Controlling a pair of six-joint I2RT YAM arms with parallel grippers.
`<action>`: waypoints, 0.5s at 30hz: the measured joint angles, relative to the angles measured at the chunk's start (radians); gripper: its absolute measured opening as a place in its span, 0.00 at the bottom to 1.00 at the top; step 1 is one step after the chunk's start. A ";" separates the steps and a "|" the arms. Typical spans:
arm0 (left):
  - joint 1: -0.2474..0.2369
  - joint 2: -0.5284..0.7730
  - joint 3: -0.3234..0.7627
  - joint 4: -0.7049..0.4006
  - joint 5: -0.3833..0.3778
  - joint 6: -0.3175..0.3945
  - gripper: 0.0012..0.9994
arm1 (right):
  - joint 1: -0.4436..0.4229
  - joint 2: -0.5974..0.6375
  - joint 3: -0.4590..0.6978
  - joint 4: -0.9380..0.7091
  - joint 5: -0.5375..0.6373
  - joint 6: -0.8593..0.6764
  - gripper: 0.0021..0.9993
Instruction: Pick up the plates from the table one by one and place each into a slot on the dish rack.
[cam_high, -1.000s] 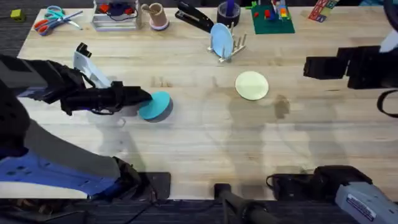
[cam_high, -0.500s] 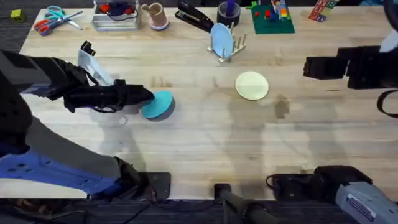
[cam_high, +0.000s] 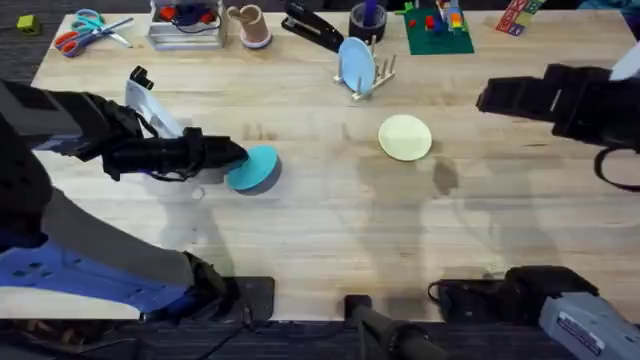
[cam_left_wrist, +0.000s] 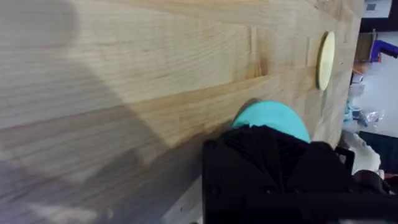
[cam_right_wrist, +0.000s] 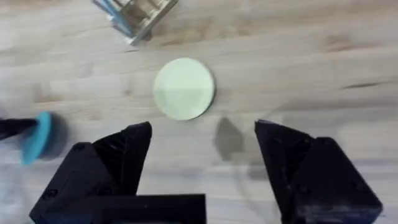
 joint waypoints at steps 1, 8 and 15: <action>0.000 0.000 0.000 0.000 0.000 0.000 0.04 | 0.001 0.005 0.000 -0.004 -0.015 0.018 0.99; 0.000 0.000 0.000 0.000 0.000 -0.001 0.04 | 0.051 0.049 0.000 -0.004 -0.078 0.116 1.00; 0.000 0.000 0.000 0.001 0.000 -0.004 0.04 | 0.155 0.099 0.000 0.054 -0.094 0.179 1.00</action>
